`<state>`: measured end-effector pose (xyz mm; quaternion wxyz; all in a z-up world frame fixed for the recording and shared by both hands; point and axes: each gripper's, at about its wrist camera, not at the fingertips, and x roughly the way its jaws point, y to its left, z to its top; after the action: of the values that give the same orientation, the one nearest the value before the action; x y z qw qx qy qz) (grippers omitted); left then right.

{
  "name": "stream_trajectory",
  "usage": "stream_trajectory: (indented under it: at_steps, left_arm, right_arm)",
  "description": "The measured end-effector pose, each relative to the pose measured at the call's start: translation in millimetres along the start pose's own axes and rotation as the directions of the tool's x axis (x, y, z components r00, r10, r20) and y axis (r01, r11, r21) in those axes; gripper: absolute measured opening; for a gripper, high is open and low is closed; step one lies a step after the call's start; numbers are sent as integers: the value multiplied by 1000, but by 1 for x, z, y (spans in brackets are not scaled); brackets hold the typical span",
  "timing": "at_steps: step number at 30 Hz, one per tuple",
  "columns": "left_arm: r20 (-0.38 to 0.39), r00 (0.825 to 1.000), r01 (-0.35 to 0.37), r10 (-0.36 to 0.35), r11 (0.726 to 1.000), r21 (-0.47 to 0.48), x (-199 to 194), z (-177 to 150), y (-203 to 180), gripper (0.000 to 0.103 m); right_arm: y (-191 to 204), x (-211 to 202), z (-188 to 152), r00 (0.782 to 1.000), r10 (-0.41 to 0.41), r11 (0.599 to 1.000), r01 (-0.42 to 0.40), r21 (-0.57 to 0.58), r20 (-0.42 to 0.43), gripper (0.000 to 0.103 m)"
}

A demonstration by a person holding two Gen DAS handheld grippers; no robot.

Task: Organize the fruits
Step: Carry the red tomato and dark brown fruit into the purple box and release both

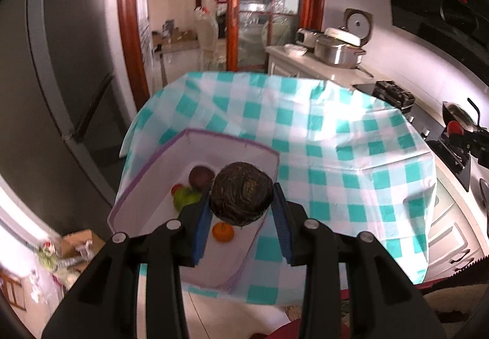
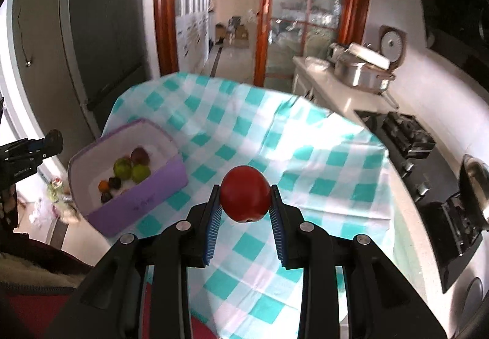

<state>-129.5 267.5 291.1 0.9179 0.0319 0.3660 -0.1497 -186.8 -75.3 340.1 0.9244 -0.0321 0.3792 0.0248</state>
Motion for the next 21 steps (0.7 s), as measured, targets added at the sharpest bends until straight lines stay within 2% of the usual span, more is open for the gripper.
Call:
stream_trajectory:
  at_steps: [4, 10, 13, 15, 21]
  left_arm:
    - [-63, 998, -11, 7, 998, -60, 17, -18, 16, 38]
    - [-166, 986, -47, 19, 984, -169, 55, -43, 44, 38]
    - [-219, 975, -85, 33, 969, -232, 80, -47, 65, 38]
    - [-227, 974, -89, 28, 961, -262, 91, -43, 76, 38]
    - [-276, 957, -161, 86, 951, -263, 140, -23, 101, 38]
  right_arm:
    - [25, 27, 4, 998, 41, 998, -43, -39, -56, 30]
    - [79, 87, 25, 981, 122, 971, -150, -184, -153, 30]
    - [109, 126, 46, 965, 178, 943, -222, -248, -190, 30]
    - [130, 152, 61, 955, 221, 919, -272, -287, -199, 30]
    - [187, 242, 96, 908, 318, 860, -397, -321, -273, 30]
